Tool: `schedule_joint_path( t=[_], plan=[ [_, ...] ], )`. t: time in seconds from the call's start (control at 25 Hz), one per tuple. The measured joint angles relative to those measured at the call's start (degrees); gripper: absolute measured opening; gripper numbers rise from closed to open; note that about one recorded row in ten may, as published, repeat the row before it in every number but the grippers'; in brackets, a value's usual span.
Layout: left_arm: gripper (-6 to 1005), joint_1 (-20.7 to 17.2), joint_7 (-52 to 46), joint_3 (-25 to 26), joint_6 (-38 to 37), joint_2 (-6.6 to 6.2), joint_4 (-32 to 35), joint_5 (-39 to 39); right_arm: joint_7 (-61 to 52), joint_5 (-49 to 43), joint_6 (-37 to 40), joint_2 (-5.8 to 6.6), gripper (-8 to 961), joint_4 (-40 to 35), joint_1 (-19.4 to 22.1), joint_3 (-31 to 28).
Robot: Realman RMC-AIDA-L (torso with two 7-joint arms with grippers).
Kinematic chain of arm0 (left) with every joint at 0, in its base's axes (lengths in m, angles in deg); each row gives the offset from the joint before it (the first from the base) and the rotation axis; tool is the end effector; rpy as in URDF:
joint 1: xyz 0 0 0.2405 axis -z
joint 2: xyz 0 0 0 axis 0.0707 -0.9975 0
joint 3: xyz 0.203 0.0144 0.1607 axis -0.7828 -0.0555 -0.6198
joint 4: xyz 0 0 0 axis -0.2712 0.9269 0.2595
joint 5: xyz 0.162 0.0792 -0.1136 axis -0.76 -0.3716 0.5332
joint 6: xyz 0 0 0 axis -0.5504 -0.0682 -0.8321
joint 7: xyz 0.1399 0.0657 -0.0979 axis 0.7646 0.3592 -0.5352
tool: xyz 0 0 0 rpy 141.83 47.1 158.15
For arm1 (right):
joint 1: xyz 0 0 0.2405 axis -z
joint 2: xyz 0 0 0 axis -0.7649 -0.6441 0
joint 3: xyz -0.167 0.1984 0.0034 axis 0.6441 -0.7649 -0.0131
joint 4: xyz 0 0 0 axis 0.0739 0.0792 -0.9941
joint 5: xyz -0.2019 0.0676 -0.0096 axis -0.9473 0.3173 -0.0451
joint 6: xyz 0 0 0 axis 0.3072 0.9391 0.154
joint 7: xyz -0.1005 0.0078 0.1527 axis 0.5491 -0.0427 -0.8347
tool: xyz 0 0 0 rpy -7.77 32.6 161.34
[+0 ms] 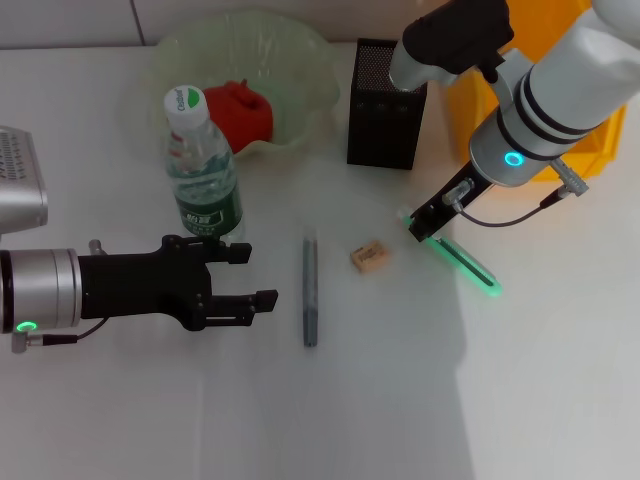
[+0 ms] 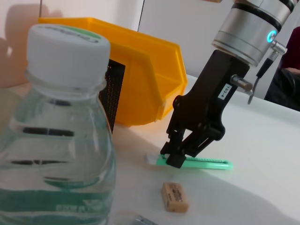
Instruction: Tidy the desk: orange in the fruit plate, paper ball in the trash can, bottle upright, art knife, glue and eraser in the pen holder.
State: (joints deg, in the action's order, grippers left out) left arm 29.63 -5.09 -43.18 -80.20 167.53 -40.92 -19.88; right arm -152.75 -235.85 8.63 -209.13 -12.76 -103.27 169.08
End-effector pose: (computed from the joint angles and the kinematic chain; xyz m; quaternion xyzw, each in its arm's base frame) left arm -0.2800 0.3222 -0.0708 -0.9562 -0.2096 -0.1757 0.1044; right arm 0.1886 0.4166 -0.1085 -0.8873 0.3671 -0.1996 0.1949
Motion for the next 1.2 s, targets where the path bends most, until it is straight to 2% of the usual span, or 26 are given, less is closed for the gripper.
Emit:
schedule_joint_path(
  t=[0.12,0.32,0.4,0.48,0.52,0.56,0.68,0.72,0.76,0.84,0.88,0.92,0.96,1.08,1.2],
  plan=[
    [770,0.0,0.0,0.0,0.1,0.00,0.0,0.0,0.0,0.0,2.5,0.07,179,-5.2,2.4,-0.7],
    [770,0.0,0.0,0.0,-0.1,-0.05,0.1,0.2,0.0,3.1,10.0,0.39,179,-24.7,10.7,-5.4],
    [770,0.0,0.0,0.0,-0.1,-0.05,0.1,0.2,1.2,8.9,10.8,0.57,188,-33.8,15.6,-9.4],
    [770,0.0,-0.1,0.0,-0.3,-0.10,0.2,0.3,4.2,17.6,8.6,0.61,196,-38.5,20.1,-14.0],
    [770,0.0,-0.1,0.0,-0.3,-0.09,0.2,0.3,10.1,29.8,4.6,0.67,201,-39.9,24.0,-19.4],
    [770,0.0,-0.1,0.0,-0.3,-0.07,0.3,0.3,10.1,29.8,4.6,0.67,205,-39.9,24.0,-19.4],
    [770,0.0,-0.1,0.0,-0.3,-0.07,0.3,0.3,24.0,46.7,0.9,0.76,218,-33.8,25.6,-25.0],
    [770,0.0,0.0,0.0,-0.3,-0.02,0.3,0.3,34.0,54.9,0.4,0.79,222,-23.9,23.9,-29.0],
    [770,0.0,0.0,0.0,-0.3,0.03,0.3,0.3,34.0,54.9,0.4,0.79,227,-23.9,23.9,-29.0],
    [770,0.0,0.0,0.0,-0.3,0.08,0.3,0.3,42.0,59.6,0.5,0.87,235,-14.0,21.3,-33.0],
    [770,0.0,0.0,0.0,-0.3,0.08,0.3,0.3,48.9,62.8,-0.1,1.02,240,-4.2,18.5,-36.9],
    [770,0.0,0.0,0.0,-0.3,0.08,0.3,0.3,52.3,64.0,-0.9,1.04,244,-0.4,17.4,-38.4],
    [770,0.0,0.0,0.0,-0.3,0.08,0.3,0.3,52.3,64.0,-0.9,1.04,248,-0.4,17.4,-38.4],
    [770,0.0,0.0,0.0,-0.3,0.28,0.8,0.0,63.2,67.8,-3.8,0.85,261,10.5,14.3,-41.4],
    [770,-0.2,-0.1,0.0,-0.3,0.41,0.8,0.1,68.0,69.8,-8.2,0.76,274,15.9,12.3,-41.3]
  ],
)
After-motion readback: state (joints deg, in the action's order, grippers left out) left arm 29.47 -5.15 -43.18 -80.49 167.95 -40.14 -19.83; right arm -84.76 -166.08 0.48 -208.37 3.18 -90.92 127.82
